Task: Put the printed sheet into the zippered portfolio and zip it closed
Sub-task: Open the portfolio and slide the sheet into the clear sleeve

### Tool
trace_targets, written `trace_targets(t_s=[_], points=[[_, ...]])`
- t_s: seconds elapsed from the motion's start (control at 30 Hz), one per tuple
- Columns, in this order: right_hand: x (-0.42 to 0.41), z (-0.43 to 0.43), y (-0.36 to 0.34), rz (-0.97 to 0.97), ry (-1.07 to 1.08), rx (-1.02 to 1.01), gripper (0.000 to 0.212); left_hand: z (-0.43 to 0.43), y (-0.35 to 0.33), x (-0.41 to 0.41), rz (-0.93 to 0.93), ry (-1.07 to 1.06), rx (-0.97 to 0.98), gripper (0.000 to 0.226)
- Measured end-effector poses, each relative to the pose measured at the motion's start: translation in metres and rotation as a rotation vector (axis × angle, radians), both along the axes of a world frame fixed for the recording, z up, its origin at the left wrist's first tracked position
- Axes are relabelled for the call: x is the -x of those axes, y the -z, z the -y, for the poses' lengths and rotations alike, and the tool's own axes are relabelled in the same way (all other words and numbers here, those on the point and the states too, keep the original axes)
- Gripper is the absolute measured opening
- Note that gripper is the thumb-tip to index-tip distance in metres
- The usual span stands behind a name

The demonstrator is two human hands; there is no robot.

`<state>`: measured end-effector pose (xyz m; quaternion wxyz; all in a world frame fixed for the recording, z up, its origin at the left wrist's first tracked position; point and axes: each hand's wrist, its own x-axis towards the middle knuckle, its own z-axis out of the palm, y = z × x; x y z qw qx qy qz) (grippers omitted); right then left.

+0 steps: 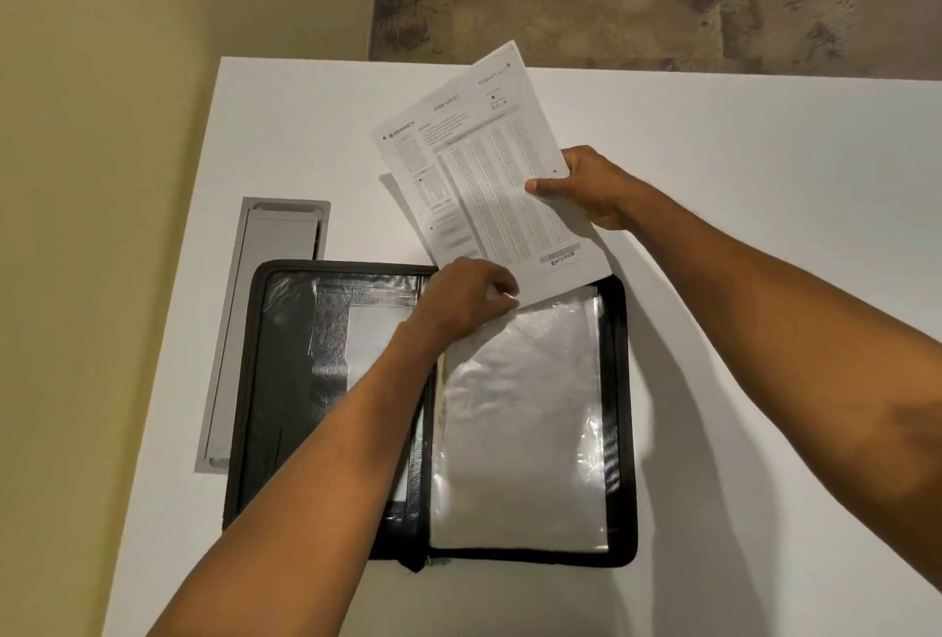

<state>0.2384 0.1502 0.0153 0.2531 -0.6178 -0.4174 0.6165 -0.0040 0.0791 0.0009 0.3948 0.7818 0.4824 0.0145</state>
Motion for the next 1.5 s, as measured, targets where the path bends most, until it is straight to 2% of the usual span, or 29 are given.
trace_targets(t_s=[0.13, 0.3, 0.47, 0.63, 0.77, 0.97, 1.23, 1.37, 1.5], points=[[0.001, 0.005, 0.01, -0.046, 0.045, 0.028, 0.037, 0.011, -0.003, -0.03, 0.009, -0.022, 0.044, 0.022], [0.0, 0.006, 0.017, -0.061, 0.059, 0.04, 0.033, 0.019, -0.001, -0.055, -0.258, -0.007, -0.003, 0.027], [0.001, 0.002, 0.021, -0.068, 0.044, 0.038, 0.031, 0.026, -0.001, -0.055, -0.432, 0.003, -0.069, 0.017], [0.002, -0.003, 0.023, -0.078, 0.03, 0.042, 0.035, 0.028, -0.001, -0.06, -0.327, -0.079, 0.059, 0.016], [0.0, -0.005, 0.02, -0.065, 0.024, 0.048, 0.03, 0.029, -0.003, -0.072, -0.194, -0.159, 0.122, 0.01], [-0.003, -0.01, 0.024, -0.092, 0.055, 0.079, 0.037, 0.036, -0.01, -0.096, -0.056, -0.143, 0.055, 0.012], [0.0, -0.001, 0.032, -0.075, 0.11, 0.134, 0.034, 0.044, -0.021, -0.115, -0.121, -0.063, -0.116, 0.006], [-0.001, -0.001, 0.039, -0.079, 0.116, 0.157, 0.038, 0.047, -0.032, -0.12, -0.216, -0.012, -0.215, 0.014], [0.0, 0.001, 0.04, -0.093, 0.116, 0.174, 0.039, 0.048, -0.038, -0.125, -0.266, -0.017, -0.195, 0.016]])
